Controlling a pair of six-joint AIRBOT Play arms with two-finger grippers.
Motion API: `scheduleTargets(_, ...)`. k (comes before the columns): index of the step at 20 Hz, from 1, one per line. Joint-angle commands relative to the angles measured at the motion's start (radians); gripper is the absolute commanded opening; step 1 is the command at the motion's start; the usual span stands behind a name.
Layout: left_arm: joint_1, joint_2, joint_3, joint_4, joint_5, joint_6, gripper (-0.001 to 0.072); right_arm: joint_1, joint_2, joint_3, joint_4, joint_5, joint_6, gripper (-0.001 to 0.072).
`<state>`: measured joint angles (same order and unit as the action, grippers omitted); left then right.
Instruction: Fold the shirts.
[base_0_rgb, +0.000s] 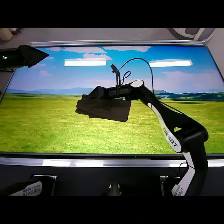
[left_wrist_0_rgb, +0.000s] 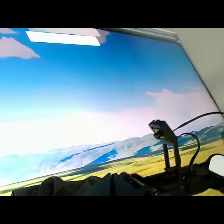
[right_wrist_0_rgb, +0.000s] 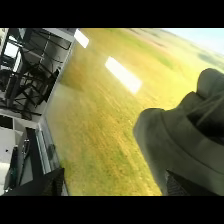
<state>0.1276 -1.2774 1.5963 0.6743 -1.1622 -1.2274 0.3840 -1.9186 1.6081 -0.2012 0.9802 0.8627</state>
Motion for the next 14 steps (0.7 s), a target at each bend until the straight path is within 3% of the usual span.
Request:
scheduleTargets(1, -0.003, 0.016, -0.018, 0.043, -0.024, 0.002, 0.0027, -0.107, 0.077, 0.001, -0.253, 0.16, 0.094, 0.0683)
scheduleTargets(4, -0.003, 0.016, -0.026, 0.091, -0.025, 0.001, 0.0027, -0.236, 0.15, 0.0, -0.751, 0.416, 0.279, 0.0683)
scheduleTargets(6, -0.004, 0.016, -0.026, 0.094, -0.024, 0.001, 0.0027, -0.271, 0.15, -0.041, -0.932, 0.485, 0.39, 0.0663)
scheduleTargets(7, -0.005, 0.014, -0.026, 0.094, -0.024, 0.001, 0.0027, -0.274, 0.146, -0.085, -0.931, 0.445, 0.416, 0.0662)
scheduleTargets(10, -0.014, 0.013, -0.028, 0.094, -0.025, 0.001, 0.0027, -0.256, 0.114, -0.176, -0.743, 0.257, 0.432, 0.0653)
scheduleTargets(13, -0.018, 0.013, -0.028, 0.094, -0.026, 0.001, 0.0028, -0.225, 0.055, -0.179, -0.616, 0.192, 0.432, 0.0634)
scheduleTargets(14, -0.017, 0.013, -0.028, 0.094, -0.025, 0.001, 0.0028, -0.217, 0.042, -0.179, -0.586, 0.175, 0.432, 0.0588)
